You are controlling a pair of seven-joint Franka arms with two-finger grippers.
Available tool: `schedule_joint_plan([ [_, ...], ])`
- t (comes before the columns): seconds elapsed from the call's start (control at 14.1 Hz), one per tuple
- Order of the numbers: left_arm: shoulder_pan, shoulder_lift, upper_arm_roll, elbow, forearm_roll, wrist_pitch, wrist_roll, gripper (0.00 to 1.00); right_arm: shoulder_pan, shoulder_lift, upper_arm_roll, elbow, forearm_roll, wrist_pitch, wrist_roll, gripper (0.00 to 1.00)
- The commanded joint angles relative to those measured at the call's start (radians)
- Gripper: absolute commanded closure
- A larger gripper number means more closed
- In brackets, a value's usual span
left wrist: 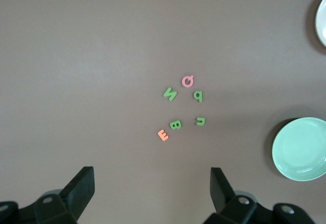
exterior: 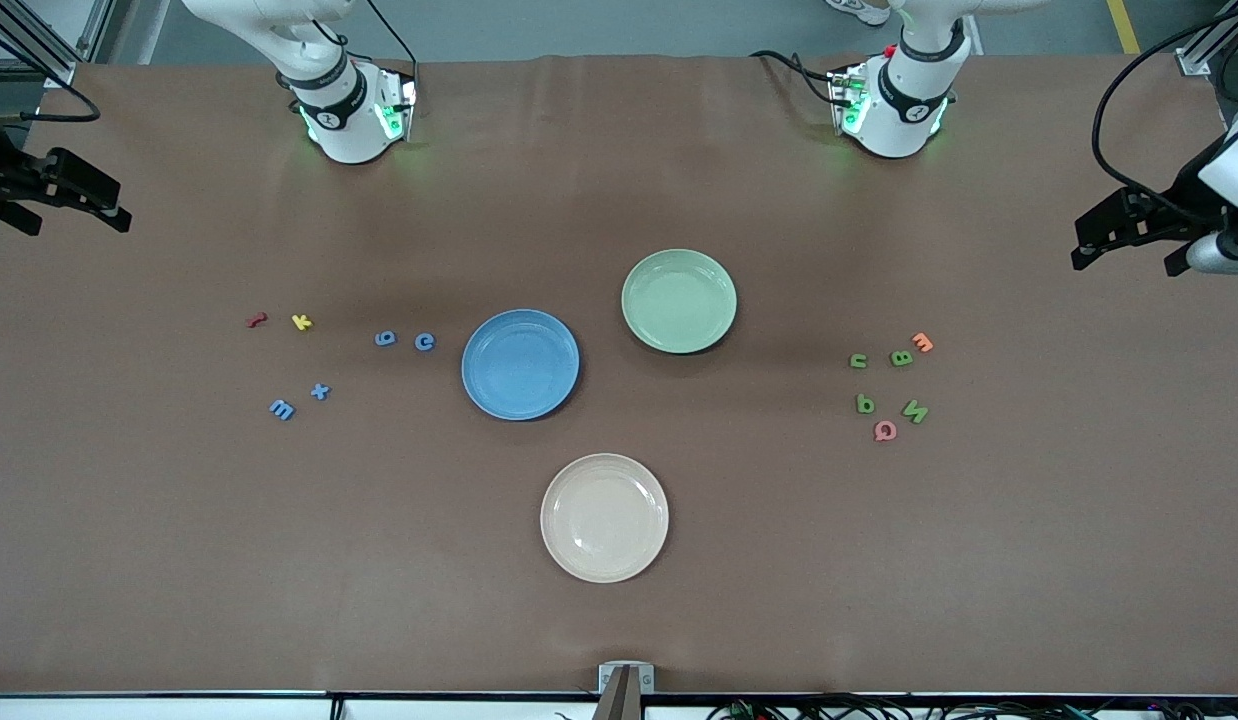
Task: Sort letters by color into matching plates
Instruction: 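Reach the right gripper to blue letters while the left gripper reaches green letters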
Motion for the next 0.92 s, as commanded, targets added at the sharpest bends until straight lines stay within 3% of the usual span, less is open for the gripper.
schedule_joint_plan([
  [0.0,0.001,0.108,-0.004,0.012,-0.026,-0.002,0.014,0.00,-0.012,-0.015,0.005,-0.004,0.005,-0.006,-0.007,0.00],
  [0.21,-0.004,0.190,-0.006,-0.035,-0.026,0.081,0.017,0.00,-0.015,0.009,0.005,0.027,0.005,0.003,-0.002,0.00],
  [0.36,-0.005,0.231,-0.006,-0.101,-0.021,0.206,0.028,0.00,-0.016,0.117,0.005,0.041,0.007,0.007,-0.004,0.00],
  [0.64,-0.015,0.357,-0.007,-0.112,-0.009,0.335,0.072,0.00,-0.053,0.316,0.003,0.105,-0.013,0.065,-0.018,0.00],
  [0.85,-0.015,0.394,-0.007,-0.150,0.002,0.395,0.156,0.00,-0.064,0.351,0.005,0.047,-0.027,0.183,-0.004,0.00],
])
